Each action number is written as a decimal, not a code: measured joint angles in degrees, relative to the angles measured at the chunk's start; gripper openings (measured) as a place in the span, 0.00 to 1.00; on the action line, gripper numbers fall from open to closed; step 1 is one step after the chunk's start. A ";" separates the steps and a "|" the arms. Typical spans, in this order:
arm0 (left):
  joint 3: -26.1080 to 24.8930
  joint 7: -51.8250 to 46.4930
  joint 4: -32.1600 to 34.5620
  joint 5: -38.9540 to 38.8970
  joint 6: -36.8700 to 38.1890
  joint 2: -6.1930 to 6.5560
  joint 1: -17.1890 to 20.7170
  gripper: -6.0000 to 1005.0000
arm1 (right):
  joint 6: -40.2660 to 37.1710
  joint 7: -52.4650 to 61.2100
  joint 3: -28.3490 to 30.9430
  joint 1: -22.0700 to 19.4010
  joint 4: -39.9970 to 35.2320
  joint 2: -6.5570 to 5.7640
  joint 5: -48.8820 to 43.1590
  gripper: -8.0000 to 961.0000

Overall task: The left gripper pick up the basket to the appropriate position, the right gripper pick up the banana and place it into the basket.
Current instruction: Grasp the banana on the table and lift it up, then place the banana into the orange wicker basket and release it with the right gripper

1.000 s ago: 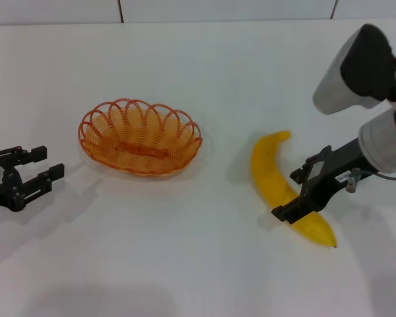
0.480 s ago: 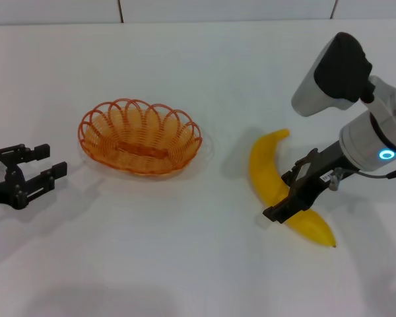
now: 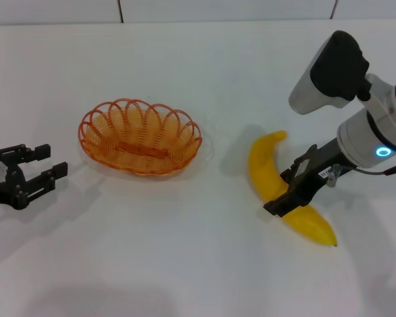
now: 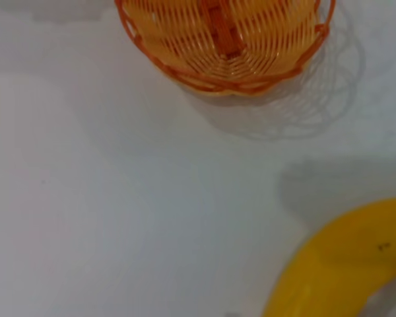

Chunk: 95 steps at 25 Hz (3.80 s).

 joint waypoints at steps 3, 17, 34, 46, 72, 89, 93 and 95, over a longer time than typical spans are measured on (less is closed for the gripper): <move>0.00 -0.04 -0.05 0.00 0.00 0.00 0.00 0.48 | -0.08 0.00 0.25 0.31 0.51 -0.01 0.00 0.82; 0.00 -0.09 -0.07 0.00 0.00 0.00 0.00 0.48 | -1.38 -0.15 1.62 1.23 0.36 -0.63 0.00 0.51; 0.02 -0.06 -0.07 0.40 0.00 -0.14 -0.38 0.48 | 0.78 -11.01 7.26 5.01 -5.00 -0.24 8.29 0.56; 0.09 -0.08 -0.15 0.53 0.10 -0.17 -0.75 0.47 | 15.18 -11.16 -5.45 17.14 4.37 0.03 10.18 0.59; 1.50 -0.30 -0.24 0.57 0.00 -0.17 -1.84 0.47 | 23.31 -10.97 -14.86 24.35 15.50 0.58 13.90 0.68; 1.12 -0.16 -0.24 0.07 0.04 -0.17 -0.79 0.47 | 9.95 -25.01 3.10 14.10 9.40 -0.08 23.64 0.88; 1.04 -0.15 -0.25 0.07 0.07 -0.17 -0.78 0.47 | 5.23 -29.59 10.69 10.52 9.60 -0.09 24.74 0.88; 1.00 -0.15 -0.24 0.07 0.08 -0.17 -0.73 0.47 | 4.60 -31.24 12.62 8.87 9.64 -0.13 25.34 0.88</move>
